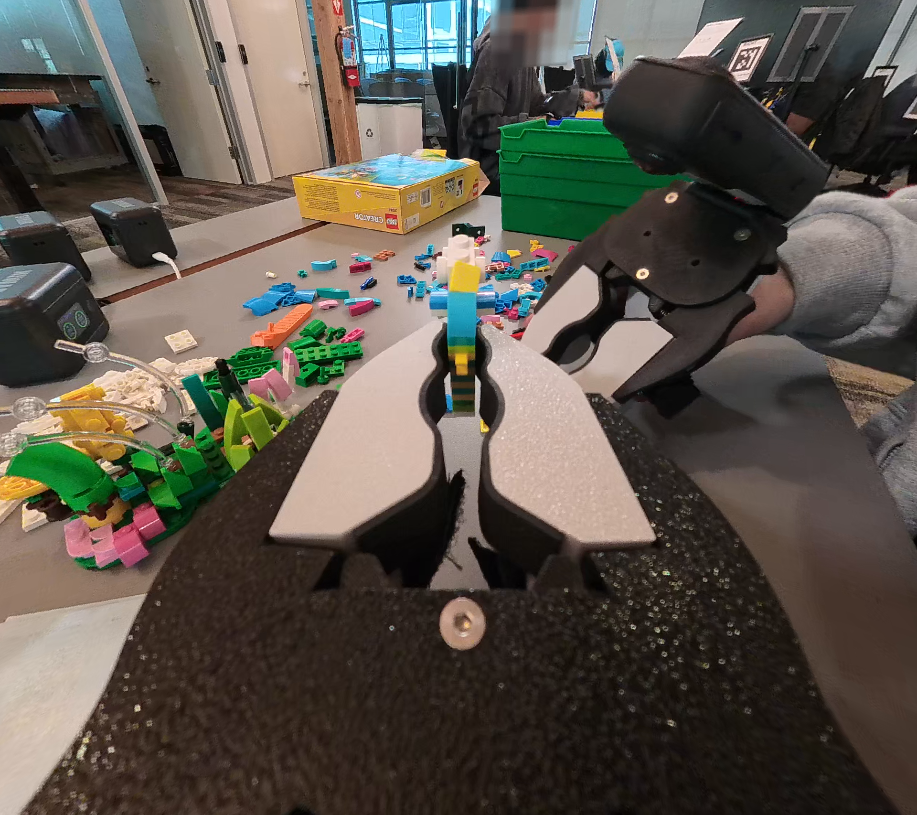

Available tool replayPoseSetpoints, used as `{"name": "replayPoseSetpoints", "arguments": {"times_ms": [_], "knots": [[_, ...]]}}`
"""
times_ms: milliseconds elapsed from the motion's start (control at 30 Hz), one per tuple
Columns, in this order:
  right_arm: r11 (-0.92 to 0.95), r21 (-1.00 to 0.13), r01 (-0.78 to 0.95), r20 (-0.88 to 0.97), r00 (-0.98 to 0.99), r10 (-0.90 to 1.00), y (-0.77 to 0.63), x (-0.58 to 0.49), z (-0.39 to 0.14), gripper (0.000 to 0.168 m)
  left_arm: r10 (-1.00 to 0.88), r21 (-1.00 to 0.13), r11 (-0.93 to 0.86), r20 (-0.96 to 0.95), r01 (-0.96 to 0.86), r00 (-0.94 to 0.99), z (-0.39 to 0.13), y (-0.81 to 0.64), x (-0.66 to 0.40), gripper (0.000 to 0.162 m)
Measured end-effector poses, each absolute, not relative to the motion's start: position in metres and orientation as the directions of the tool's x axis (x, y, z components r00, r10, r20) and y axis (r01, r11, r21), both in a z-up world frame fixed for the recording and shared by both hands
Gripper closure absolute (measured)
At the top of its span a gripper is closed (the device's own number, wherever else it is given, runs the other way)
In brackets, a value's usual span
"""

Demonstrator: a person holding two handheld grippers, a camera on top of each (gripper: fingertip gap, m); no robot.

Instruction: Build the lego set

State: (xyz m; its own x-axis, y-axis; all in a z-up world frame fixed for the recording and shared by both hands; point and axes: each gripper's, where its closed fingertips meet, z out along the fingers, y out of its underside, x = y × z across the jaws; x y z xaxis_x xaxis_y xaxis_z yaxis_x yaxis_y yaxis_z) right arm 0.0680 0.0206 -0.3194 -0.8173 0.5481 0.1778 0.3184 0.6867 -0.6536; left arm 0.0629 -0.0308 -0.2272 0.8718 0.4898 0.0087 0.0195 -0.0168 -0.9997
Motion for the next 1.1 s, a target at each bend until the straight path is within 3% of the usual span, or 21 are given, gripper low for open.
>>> {"name": "replayPoseSetpoints", "arguments": {"times_ms": [933, 1100], "knots": [[0.726, -0.680, 0.107, 0.113, -0.962, 0.248, 0.016, 0.073, -0.321, 0.161, 0.474, -0.999, -0.021, 0.029, 0.044, 0.880, -0.229, -0.033, 0.061, 0.154], [0.672, -0.740, -0.036, 0.225, -0.954, 0.196, 0.015, 0.057, -0.280, 0.162, 0.375, -0.980, -0.133, 0.087, 0.147, 0.923, -0.247, -0.025, 0.068, 0.154]]}}
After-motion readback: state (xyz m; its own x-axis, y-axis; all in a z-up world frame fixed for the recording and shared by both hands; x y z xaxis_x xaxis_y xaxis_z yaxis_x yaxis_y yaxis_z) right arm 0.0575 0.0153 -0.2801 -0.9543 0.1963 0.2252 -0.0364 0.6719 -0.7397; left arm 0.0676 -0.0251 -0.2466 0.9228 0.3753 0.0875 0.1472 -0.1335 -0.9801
